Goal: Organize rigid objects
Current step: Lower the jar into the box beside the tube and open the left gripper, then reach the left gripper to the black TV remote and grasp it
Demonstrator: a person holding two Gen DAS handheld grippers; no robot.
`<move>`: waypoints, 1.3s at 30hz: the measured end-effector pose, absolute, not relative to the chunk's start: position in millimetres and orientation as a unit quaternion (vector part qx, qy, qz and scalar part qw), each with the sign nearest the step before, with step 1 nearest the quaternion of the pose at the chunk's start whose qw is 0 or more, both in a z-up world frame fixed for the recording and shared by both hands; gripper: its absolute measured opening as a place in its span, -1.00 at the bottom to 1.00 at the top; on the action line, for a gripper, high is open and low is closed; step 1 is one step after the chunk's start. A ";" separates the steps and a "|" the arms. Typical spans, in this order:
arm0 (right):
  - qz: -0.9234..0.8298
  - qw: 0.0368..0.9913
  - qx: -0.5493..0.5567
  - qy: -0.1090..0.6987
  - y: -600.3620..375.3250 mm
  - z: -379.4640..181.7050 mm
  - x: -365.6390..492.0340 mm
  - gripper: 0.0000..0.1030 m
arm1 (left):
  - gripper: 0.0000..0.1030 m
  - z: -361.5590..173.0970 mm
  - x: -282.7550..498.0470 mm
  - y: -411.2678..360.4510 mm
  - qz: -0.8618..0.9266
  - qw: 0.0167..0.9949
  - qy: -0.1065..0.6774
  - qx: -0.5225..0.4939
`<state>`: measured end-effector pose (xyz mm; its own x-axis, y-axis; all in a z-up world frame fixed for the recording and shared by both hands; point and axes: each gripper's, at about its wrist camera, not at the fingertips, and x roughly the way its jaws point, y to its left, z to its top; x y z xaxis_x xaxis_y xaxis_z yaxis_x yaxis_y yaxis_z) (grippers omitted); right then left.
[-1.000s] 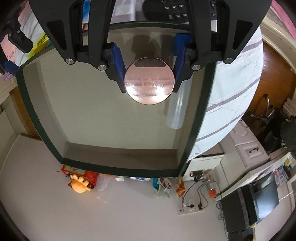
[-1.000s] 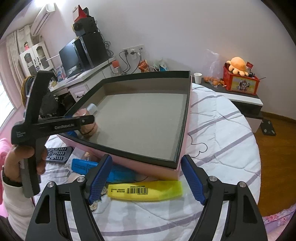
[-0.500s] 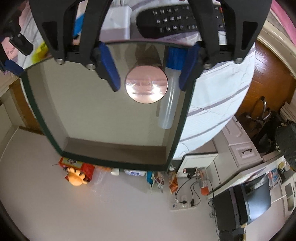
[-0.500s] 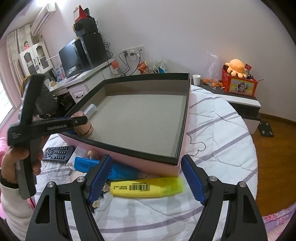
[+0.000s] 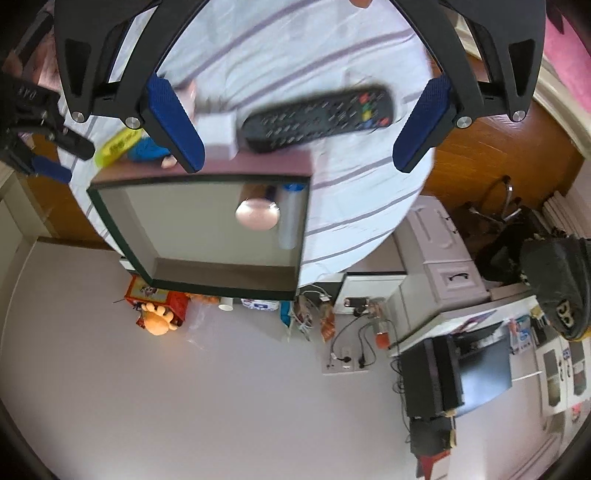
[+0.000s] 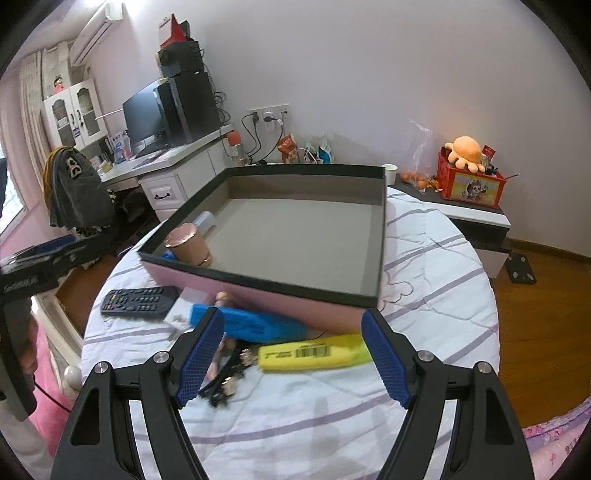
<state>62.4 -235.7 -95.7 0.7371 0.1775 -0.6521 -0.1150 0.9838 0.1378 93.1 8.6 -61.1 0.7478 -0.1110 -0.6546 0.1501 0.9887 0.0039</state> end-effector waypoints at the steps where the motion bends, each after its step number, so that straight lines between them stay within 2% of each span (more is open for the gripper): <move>1: 0.079 0.931 0.042 0.353 -232.0 -94.5 58.9 0.52 | 1.00 -61.2 86.7 14.4 -0.069 0.934 0.349 0.029; 16: 0.055 0.931 0.028 0.359 -198.0 -93.6 24.7 0.52 | 1.00 -88.7 50.8 35.1 -0.104 0.920 0.372 0.070; 28: 0.059 0.924 0.020 0.377 -181.6 -103.3 37.2 0.52 | 1.00 -134.1 99.6 71.0 -0.130 0.903 0.403 0.074; 39: 0.062 0.915 0.016 0.398 -169.2 -113.7 69.6 0.52 | 1.00 -171.4 146.0 66.4 -0.220 0.871 0.429 0.099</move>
<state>69.6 -169.2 -113.7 0.6747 0.1274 -0.7270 -0.1011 0.9917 0.0799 146.0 66.4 -171.4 0.5355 -0.2987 -0.7899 0.4683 0.8834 -0.0166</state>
